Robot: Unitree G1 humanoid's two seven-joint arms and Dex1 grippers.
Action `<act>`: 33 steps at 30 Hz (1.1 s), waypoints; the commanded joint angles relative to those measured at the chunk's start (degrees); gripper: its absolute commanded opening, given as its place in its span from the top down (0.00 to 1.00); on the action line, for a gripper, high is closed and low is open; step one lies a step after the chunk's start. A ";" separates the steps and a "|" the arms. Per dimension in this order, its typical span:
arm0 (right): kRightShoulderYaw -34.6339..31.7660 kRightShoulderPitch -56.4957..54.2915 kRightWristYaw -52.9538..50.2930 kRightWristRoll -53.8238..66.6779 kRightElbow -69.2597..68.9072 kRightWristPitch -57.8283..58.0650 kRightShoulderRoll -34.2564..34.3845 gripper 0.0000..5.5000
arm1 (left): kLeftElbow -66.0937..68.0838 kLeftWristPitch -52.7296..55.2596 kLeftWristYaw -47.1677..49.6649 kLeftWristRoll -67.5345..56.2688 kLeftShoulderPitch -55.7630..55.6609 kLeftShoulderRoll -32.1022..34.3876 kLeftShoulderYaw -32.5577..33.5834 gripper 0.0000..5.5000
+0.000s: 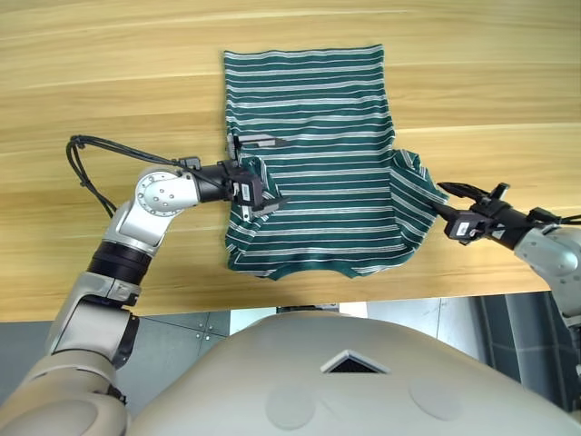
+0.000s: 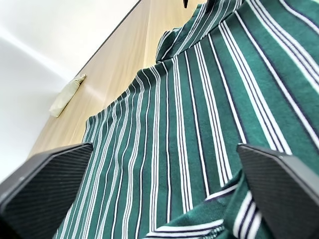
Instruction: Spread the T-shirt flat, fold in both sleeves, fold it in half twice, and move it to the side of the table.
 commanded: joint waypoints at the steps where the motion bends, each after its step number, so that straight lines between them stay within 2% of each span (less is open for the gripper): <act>1: -4.84 2.21 -0.46 1.70 0.04 -0.05 -2.96 0.65 | -0.75 0.51 -0.20 0.31 0.15 1.10 0.73 0.02; 5: -4.88 4.51 1.27 2.03 0.82 -0.42 -4.30 0.65 | -0.30 0.37 -0.04 0.46 -0.01 1.04 0.52 0.02; 11: -0.57 3.64 2.98 1.23 2.09 -0.68 -3.27 0.65 | 0.02 0.13 -0.06 0.63 -0.18 1.13 0.43 0.02; 26: 6.35 -3.61 1.73 1.05 6.81 -0.58 -1.94 0.65 | -0.40 0.10 -0.34 0.33 -0.14 1.57 0.43 0.02; 33: 8.46 -4.11 1.85 1.30 7.32 -1.42 -1.70 0.89 | -0.71 0.24 -0.22 0.32 -0.12 1.45 0.43 0.02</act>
